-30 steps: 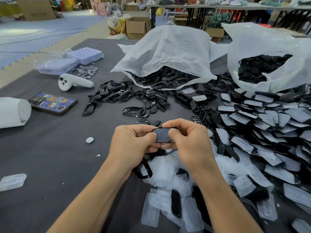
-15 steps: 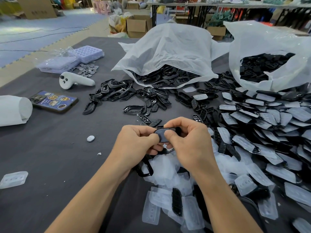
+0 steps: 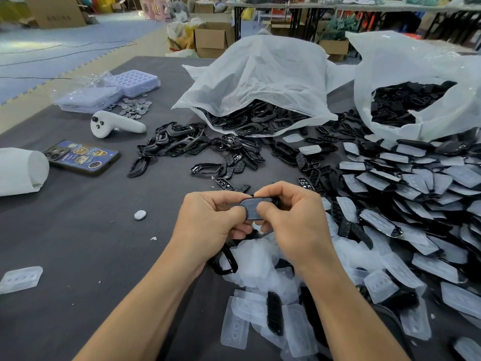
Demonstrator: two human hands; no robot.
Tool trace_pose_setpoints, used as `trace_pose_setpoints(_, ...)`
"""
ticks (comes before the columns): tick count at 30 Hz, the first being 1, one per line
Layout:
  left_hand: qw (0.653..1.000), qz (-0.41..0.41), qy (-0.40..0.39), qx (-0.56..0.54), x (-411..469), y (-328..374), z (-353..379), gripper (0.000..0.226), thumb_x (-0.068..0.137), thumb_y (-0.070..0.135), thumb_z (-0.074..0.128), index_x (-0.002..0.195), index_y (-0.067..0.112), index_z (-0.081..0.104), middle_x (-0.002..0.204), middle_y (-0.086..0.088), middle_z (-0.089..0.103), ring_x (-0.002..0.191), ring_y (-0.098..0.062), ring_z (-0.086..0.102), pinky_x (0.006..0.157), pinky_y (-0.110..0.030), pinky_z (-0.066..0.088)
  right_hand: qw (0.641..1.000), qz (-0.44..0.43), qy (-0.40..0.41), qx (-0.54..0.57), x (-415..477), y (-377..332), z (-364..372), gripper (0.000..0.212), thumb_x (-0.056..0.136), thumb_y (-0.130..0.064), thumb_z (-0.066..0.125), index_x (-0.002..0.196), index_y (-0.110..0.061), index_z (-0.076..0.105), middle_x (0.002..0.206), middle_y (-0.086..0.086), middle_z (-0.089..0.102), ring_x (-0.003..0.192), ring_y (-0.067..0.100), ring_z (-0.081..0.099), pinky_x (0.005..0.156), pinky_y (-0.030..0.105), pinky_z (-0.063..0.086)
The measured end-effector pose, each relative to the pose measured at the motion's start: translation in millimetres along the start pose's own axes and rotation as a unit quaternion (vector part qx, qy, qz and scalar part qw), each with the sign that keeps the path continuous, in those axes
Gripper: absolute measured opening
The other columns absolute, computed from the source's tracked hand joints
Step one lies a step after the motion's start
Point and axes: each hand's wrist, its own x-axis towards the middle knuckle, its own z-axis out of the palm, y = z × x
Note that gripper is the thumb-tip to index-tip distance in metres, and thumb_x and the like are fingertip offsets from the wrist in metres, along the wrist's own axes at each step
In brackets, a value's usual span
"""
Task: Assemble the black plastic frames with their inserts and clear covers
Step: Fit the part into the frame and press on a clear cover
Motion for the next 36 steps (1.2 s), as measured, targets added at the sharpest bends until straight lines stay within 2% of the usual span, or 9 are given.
trace_pose_setpoints(5, 0.993, 0.055, 0.038, 0.095, -2.3, -2.3, 3.5, 0.011, 0.077, 0.032, 0.073, 0.082, 0.036, 0.081, 0.07, 0.001, 0.078, 0.062, -0.013, 0.074, 0.057, -0.024, 0.057, 0.999, -0.026, 0.0, -0.019, -1.7, -0.7, 0.5, 0.02, 0.086, -0.007, 0.075, 0.077, -0.024, 0.075, 0.069, 0.001, 0.074, 0.057, 0.031, 0.067, 0.058, 0.049, 0.06)
trace_pose_setpoints(10, 0.988, 0.069, 0.089, 0.108, 2.7, -6.1, 3.5, 0.024, 0.088, 0.011, 0.079, 0.075, 0.031, 0.082, 0.063, 0.001, 0.075, 0.048, -0.012, 0.067, 0.046, -0.023, 0.051, 0.999, -0.015, -0.029, -0.013, -1.5, -1.5, 0.9, 0.027, 0.093, 0.0, 0.068, 0.079, -0.022, 0.078, 0.074, -0.001, 0.076, 0.057, 0.023, 0.071, 0.058, 0.04, 0.063)
trace_pose_setpoints(16, 0.987, 0.079, 0.103, 0.094, 2.6, -5.3, 3.9, 0.026, 0.089, 0.009, 0.079, 0.076, 0.031, 0.082, 0.061, -0.003, 0.074, 0.049, -0.018, 0.069, 0.049, -0.026, 0.057, 0.995, 0.029, -0.059, 0.08, 0.5, -1.7, -3.7, 0.03, 0.095, 0.006, 0.061, 0.089, -0.016, 0.08, 0.083, 0.005, 0.077, 0.061, 0.022, 0.073, 0.059, 0.027, 0.06)
trace_pose_setpoints(19, 0.99, 0.079, 0.099, 0.066, 2.4, -6.8, 2.6, 0.027, 0.09, 0.01, 0.079, 0.077, 0.033, 0.082, 0.061, -0.005, 0.074, 0.05, -0.018, 0.068, 0.049, -0.025, 0.054, 0.995, 0.022, -0.068, 0.075, -2.2, -1.1, -2.2, 0.029, 0.085, 0.006, 0.071, 0.092, -0.02, 0.08, 0.079, 0.007, 0.078, 0.067, 0.022, 0.074, 0.064, 0.027, 0.061)
trace_pose_setpoints(23, 0.995, 0.062, 0.066, 0.038, 2.2, -7.4, 0.7, 0.02, 0.093, 0.015, 0.076, 0.083, 0.029, 0.084, 0.067, -0.007, 0.075, 0.054, -0.016, 0.067, 0.051, -0.023, 0.051, 0.996, 0.025, -0.038, 0.075, 0.5, -2.5, -3.8, 0.033, 0.082, 0.012, 0.071, 0.087, -0.02, 0.08, 0.074, 0.006, 0.077, 0.061, 0.019, 0.072, 0.062, 0.025, 0.059)
trace_pose_setpoints(28, 0.998, 0.039, 0.023, 0.032, 4.9, -8.0, -3.8, 0.028, 0.088, -0.002, 0.073, 0.084, 0.022, 0.085, 0.068, -0.014, 0.075, 0.056, -0.02, 0.067, 0.054, -0.026, 0.053, 0.991, 0.054, -0.036, 0.118, -0.6, -5.3, -7.1, 0.033, 0.083, 0.017, 0.069, 0.084, -0.014, 0.078, 0.071, 0.006, 0.075, 0.053, 0.019, 0.067, 0.058, 0.027, 0.061)
trace_pose_setpoints(31, 0.998, 0.038, 0.042, 0.021, 5.8, -8.6, -1.8, 0.031, 0.086, -0.004, 0.074, 0.081, 0.025, 0.085, 0.068, -0.016, 0.075, 0.055, -0.021, 0.066, 0.054, -0.029, 0.055, 0.989, 0.064, -0.044, 0.123, -1.9, -5.7, -6.4, 0.032, 0.086, 0.019, 0.064, 0.089, -0.009, 0.077, 0.072, 0.005, 0.075, 0.053, 0.019, 0.066, 0.06, 0.028, 0.062)
trace_pose_setpoints(34, 0.996, 0.04, 0.082, 0.012, 6.3, -10.5, 1.2, 0.029, 0.085, -0.005, 0.076, 0.078, 0.023, 0.084, 0.068, -0.012, 0.076, 0.055, -0.02, 0.069, 0.053, -0.024, 0.055, 0.994, 0.043, -0.042, 0.092, -4.1, -6.3, -6.0, 0.038, 0.085, 0.018, 0.062, 0.097, -0.014, 0.079, 0.081, 0.002, 0.078, 0.063, 0.014, 0.07, 0.066, 0.025, 0.061)
trace_pose_setpoints(36, 0.995, 0.039, 0.091, 0.012, 6.1, -11.4, 1.3, 0.028, 0.085, -0.004, 0.076, 0.079, 0.022, 0.083, 0.068, -0.012, 0.076, 0.056, -0.019, 0.07, 0.053, -0.024, 0.055, 1.0, -0.01, -0.02, -0.017, -5.8, -4.5, -6.8, 0.046, 0.08, 0.011, 0.069, 0.105, -0.026, 0.078, 0.089, -0.011, 0.078, 0.072, 0.006, 0.071, 0.07, 0.021, 0.058)
